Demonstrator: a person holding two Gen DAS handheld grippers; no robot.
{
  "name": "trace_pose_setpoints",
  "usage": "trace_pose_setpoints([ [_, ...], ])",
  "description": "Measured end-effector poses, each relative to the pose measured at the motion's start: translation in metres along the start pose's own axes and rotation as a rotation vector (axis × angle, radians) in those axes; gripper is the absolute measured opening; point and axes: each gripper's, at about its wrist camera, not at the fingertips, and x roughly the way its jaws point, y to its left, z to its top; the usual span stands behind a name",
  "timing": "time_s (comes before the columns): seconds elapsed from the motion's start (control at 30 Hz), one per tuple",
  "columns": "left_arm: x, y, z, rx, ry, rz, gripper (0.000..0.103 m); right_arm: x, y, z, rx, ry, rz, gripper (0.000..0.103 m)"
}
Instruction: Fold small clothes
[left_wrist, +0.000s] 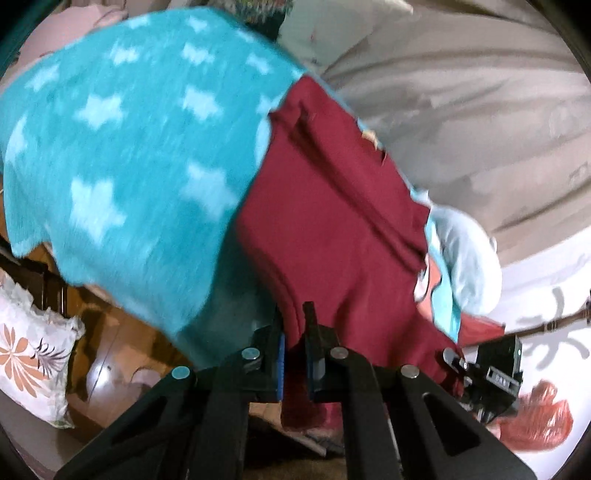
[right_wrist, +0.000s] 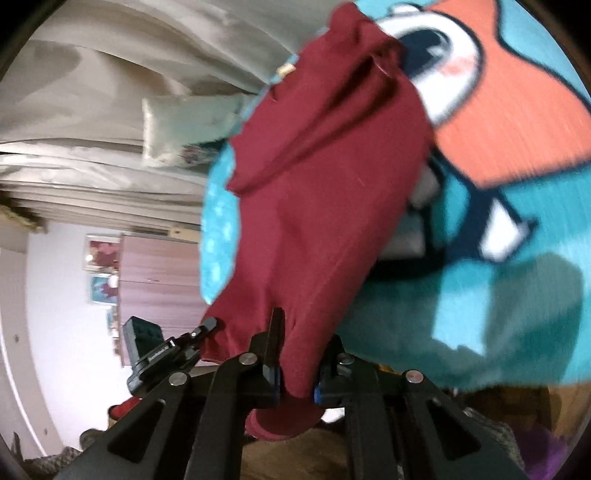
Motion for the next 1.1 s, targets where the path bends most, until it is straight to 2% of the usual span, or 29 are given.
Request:
trace_pose_setpoints([
  [0.2,-0.001,-0.031,0.048,-0.043,-0.126,-0.006,0.007,-0.007,0.014,0.053,-0.033,-0.017,0.069,0.012],
  [0.3,0.006,-0.044,0.075,-0.058,-0.153,-0.009,0.007,-0.003,0.023,0.08,-0.056,-0.024,0.058,0.012],
  [0.5,0.045,-0.055,0.143,-0.035,-0.148,0.01,0.007,0.008,0.029,0.144,-0.014,-0.095,0.081,0.012],
  [0.63,0.1,-0.061,0.207,0.0,-0.112,0.062,0.007,0.025,0.023,0.192,0.041,-0.179,0.031,0.012],
  [0.8,0.161,-0.066,0.257,0.047,-0.035,0.124,0.008,0.045,-0.005,0.246,0.164,-0.256,-0.05,0.015],
  [0.87,0.18,-0.068,0.272,0.042,0.006,0.104,0.008,0.054,-0.02,0.263,0.223,-0.261,-0.054,0.022],
  [0.93,0.185,-0.068,0.278,0.03,0.024,0.07,0.009,0.062,-0.037,0.274,0.298,-0.259,-0.024,0.043],
  [1.03,0.186,-0.067,0.285,0.008,0.046,0.0,0.016,0.067,-0.05,0.281,0.384,-0.273,0.036,0.048],
  [1.1,0.185,-0.066,0.288,-0.015,0.06,-0.04,0.023,0.064,-0.049,0.285,0.385,-0.291,0.047,0.052],
])
